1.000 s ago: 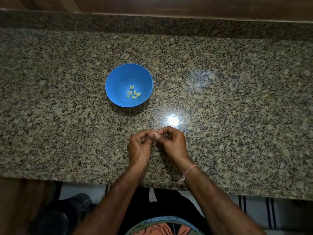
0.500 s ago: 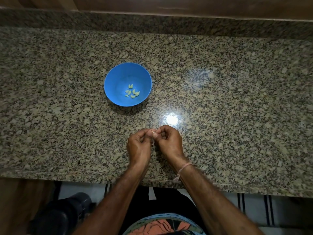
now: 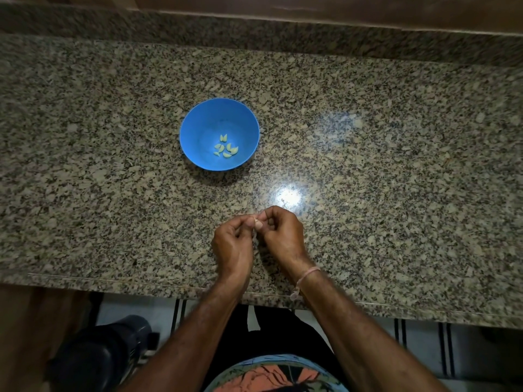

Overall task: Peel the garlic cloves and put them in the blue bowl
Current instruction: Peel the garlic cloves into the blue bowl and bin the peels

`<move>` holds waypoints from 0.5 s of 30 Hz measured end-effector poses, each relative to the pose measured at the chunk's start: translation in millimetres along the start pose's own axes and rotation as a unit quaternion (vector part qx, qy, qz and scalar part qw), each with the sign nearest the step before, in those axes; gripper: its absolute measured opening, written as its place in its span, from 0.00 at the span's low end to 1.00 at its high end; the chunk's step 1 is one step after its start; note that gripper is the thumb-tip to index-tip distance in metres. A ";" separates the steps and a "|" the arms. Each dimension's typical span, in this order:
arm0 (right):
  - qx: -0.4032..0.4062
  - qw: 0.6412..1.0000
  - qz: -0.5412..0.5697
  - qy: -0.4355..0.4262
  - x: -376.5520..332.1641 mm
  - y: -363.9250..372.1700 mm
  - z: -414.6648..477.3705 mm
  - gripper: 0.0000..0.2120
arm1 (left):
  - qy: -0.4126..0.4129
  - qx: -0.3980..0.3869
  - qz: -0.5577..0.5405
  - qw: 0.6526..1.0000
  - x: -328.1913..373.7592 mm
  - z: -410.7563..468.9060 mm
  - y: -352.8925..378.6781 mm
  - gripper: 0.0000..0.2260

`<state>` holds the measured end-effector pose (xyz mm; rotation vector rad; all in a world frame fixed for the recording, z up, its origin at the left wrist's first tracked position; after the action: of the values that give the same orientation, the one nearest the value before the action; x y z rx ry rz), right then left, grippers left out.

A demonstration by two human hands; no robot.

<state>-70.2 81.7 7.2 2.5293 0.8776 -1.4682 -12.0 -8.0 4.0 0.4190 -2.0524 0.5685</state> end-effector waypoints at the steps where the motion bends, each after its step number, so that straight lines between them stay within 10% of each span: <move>1: -0.005 1.000 -0.006 0.003 -0.1 -0.4 0.7 0.04 | -0.003 0.002 0.005 1.000 -0.5 0.8 0.1 0.09; 15: 0.000 1.000 0.023 0.014 -0.3 8.3 -8.4 0.02 | -0.024 0.011 -0.012 1.000 0.7 -4.8 -3.8 0.07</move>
<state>-59.5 77.6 10.3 2.5569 0.8187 -1.4232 -7.1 -8.6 7.7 0.4739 -2.0858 0.5714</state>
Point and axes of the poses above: each hand's wrist, its own z-axis towards the middle knuckle, its own y-axis out of the palm, x = y × z, the point moved 1 cm from there along z, towards the middle knuckle, and after that the axes turned 9 degrees about -x, right-handed, at the moved point
